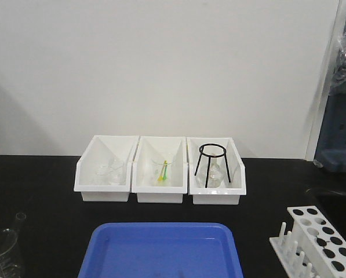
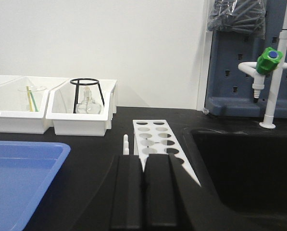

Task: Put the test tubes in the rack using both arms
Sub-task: 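Grasp the clear glass test tube by the beaker with the left gripper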

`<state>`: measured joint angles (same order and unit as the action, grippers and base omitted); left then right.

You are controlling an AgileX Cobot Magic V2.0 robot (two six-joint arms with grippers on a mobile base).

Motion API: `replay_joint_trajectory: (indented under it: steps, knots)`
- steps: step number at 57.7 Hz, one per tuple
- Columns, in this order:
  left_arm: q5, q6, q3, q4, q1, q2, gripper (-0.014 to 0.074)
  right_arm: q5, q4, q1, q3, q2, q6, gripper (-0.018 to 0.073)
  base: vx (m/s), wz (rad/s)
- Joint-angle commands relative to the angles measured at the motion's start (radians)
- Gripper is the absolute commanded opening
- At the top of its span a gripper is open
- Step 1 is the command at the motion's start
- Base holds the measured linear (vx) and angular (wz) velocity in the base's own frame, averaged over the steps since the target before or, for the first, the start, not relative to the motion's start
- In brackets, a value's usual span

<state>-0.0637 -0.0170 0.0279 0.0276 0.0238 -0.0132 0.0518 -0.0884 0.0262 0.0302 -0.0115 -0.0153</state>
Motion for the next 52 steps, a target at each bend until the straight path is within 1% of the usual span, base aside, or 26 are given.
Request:
replay_joint_trajectory:
  steps: [1,25,52]
  knots:
    - [0.078,0.009,-0.027,-0.004,-0.001,-0.012,-0.0004,-0.081,-0.006,0.008,0.014,-0.006,0.004,-0.0008,0.19,0.01]
    - [0.078,0.009,-0.027,-0.004,-0.001,-0.012,-0.0004,-0.081,-0.006,0.008,0.014,-0.006,0.004,-0.0008,0.14,-0.01]
    - [0.078,0.009,-0.027,-0.004,-0.001,-0.012,-0.0004,-0.081,-0.006,0.008,0.014,-0.006,0.004,-0.0008,0.03,-0.02]
